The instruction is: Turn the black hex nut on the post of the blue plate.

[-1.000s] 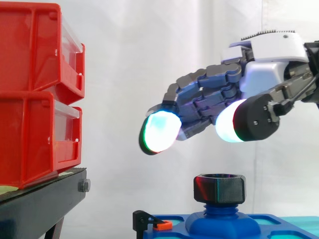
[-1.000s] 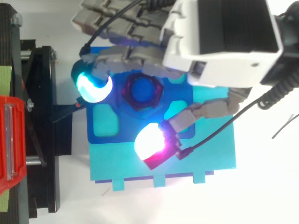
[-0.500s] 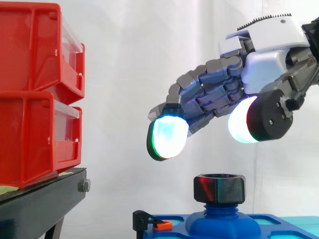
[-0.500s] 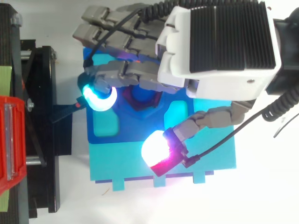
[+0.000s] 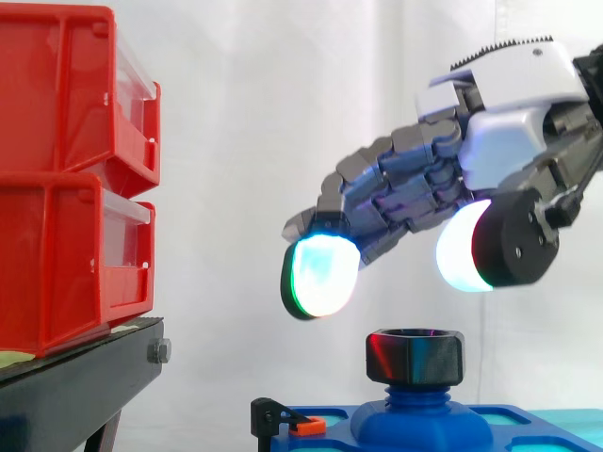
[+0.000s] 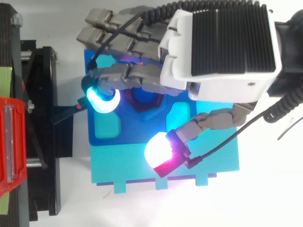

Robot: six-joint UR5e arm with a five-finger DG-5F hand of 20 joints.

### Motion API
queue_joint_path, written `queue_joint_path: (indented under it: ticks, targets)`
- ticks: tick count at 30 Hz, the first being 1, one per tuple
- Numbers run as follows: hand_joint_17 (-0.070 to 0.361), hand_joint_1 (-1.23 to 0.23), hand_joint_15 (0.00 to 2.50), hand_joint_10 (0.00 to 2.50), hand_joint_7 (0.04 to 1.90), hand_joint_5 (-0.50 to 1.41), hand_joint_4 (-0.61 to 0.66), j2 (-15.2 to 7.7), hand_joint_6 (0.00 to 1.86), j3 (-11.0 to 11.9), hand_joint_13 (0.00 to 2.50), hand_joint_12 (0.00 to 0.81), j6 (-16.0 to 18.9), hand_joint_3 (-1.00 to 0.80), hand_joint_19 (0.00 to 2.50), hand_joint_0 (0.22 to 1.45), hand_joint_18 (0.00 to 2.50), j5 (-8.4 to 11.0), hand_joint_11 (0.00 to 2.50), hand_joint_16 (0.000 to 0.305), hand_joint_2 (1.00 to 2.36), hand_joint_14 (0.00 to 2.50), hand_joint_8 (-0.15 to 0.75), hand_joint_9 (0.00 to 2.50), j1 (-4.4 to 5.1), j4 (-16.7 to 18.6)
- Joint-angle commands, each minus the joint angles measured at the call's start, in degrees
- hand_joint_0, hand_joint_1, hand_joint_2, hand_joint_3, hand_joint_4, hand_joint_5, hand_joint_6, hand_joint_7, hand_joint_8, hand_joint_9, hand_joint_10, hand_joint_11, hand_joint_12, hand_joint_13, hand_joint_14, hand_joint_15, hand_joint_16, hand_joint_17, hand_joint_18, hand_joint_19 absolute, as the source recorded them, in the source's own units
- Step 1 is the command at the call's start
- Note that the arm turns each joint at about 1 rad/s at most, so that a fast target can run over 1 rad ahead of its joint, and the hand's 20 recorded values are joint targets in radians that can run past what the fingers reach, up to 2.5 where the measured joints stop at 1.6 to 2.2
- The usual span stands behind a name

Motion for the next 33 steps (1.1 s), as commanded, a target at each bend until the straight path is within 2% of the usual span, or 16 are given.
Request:
queue_joint_path:
  ticks: [1,2,6,14,22,29,33]
  targets:
    - [0.129,-0.73,0.01,0.0,0.8,-0.28,0.21,-0.02,0.5,-2.17,0.0,0.409,0.46,-0.5,0.33,0.41,0.0,0.01,0.0,0.057,1.0,0.0,0.239,0.0,-0.13,3.65]
    - [0.129,-0.72,0.01,0.0,0.8,-0.28,0.21,-0.02,0.5,-2.52,0.0,0.41,0.9,-0.5,0.33,0.41,0.0,-0.07,0.0,0.057,1.0,0.0,0.241,0.0,-0.13,5.49]
    - [0.131,-0.67,0.01,0.0,0.81,-0.28,0.21,-0.02,0.5,-2.79,0.0,0.415,2.22,-0.5,0.33,0.41,0.0,-0.16,0.0,0.058,1.0,0.0,0.248,0.0,-0.22,8.57]
    - [0.133,-0.5,0.02,0.0,0.83,-0.26,0.27,-0.11,0.5,-2.96,0.0,0.417,2.13,-0.5,0.33,0.41,0.0,-0.34,0.0,0.059,1.0,0.0,0.268,0.0,-0.4,8.75]
    - [0.129,-0.5,0.02,0.0,0.84,-0.24,0.28,-0.11,0.5,-5.25,0.0,0.403,1.87,-0.5,0.33,0.42,0.0,-0.69,0.0,0.057,1.0,0.0,0.278,0.0,-0.57,9.98]
    - [0.129,-0.5,0.02,0.0,0.85,-0.24,0.29,-0.11,0.5,-5.25,0.0,0.4,1.78,-0.5,0.34,0.42,0.0,-2.18,0.0,0.057,1.0,0.0,0.28,0.01,-0.92,10.06]
    - [0.129,-0.49,0.02,0.0,0.85,-0.24,0.29,-0.2,0.5,-5.25,0.0,0.402,1.25,-0.5,0.34,0.42,0.0,-2.36,0.0,0.057,1.0,0.0,0.28,0.01,-1.1,9.98]
